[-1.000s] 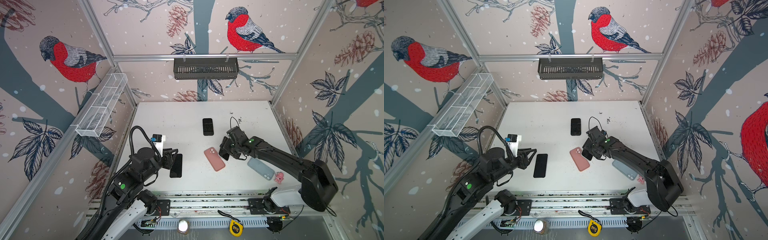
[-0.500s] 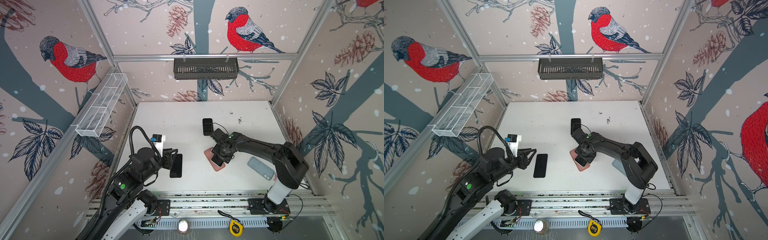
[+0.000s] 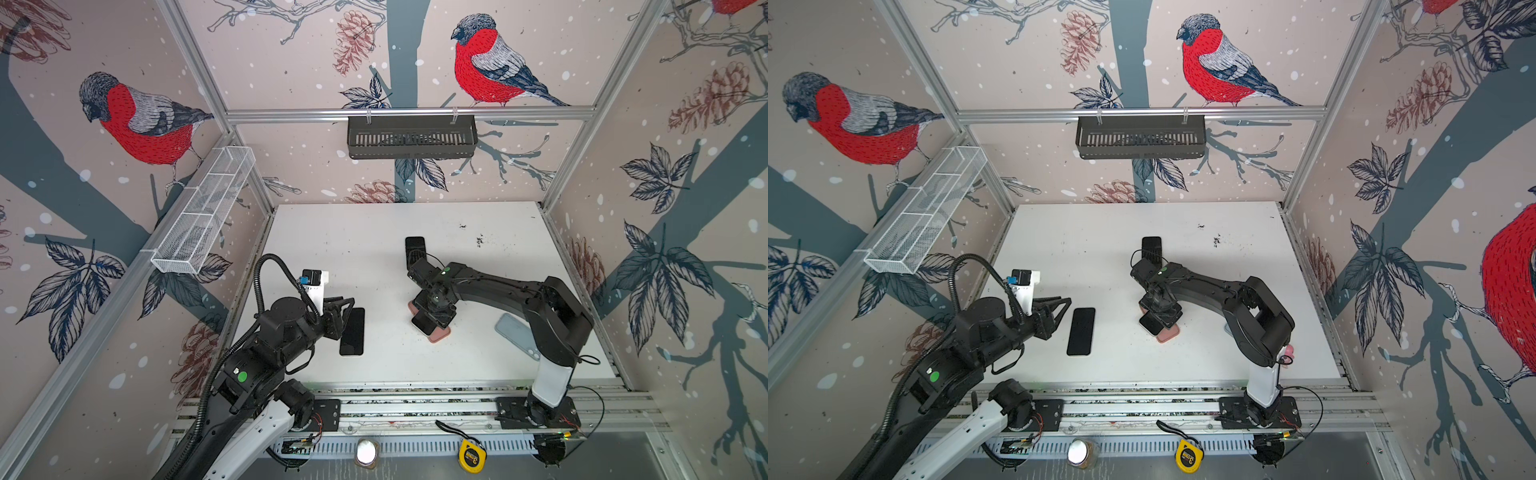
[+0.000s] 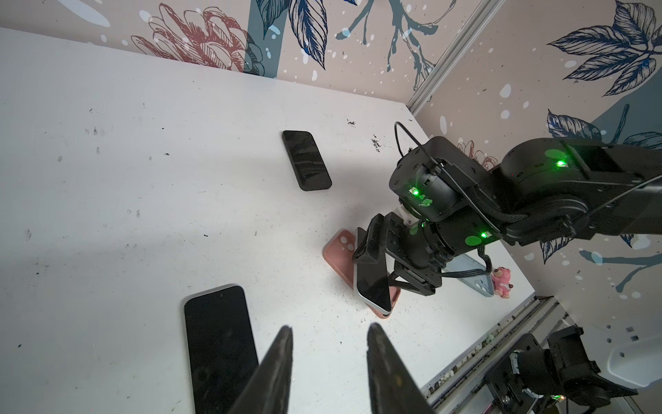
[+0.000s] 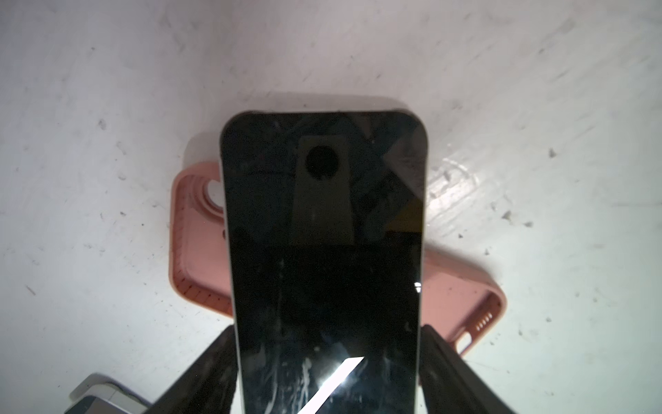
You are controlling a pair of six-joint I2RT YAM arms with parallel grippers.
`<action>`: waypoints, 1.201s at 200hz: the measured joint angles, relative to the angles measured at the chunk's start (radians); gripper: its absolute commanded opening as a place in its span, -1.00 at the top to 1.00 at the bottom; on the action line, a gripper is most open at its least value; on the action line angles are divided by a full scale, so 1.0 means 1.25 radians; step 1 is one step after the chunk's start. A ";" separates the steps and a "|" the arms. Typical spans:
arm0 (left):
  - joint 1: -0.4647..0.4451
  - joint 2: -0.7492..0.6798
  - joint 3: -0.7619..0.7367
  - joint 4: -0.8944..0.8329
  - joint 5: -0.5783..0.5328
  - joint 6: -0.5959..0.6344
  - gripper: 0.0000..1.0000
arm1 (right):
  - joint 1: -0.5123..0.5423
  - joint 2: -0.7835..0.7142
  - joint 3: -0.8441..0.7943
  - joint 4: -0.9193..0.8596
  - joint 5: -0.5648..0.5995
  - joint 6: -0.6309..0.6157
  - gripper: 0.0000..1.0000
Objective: Put the phone into the phone case
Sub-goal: 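Carry the black phone over the pink case and lower it onto the case, then open the right gripper and draw it back from the phone, then grasp the phone's long edge with the left gripper and lift it off the case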
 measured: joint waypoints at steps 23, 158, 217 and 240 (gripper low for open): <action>0.000 -0.004 0.000 0.000 0.000 0.000 0.27 | 0.006 0.004 0.002 0.000 0.000 0.000 -0.79; 0.002 0.004 -0.001 0.000 0.005 0.000 0.23 | -0.339 -0.330 -0.356 0.370 -0.206 -0.605 -0.66; -0.064 0.137 -0.150 0.195 0.089 -0.200 0.03 | -0.451 -0.311 -0.456 0.584 -0.488 -0.751 -0.55; -0.146 0.196 -0.292 0.379 0.111 -0.350 -0.05 | -0.451 -0.301 -0.468 0.648 -0.542 -0.753 -0.55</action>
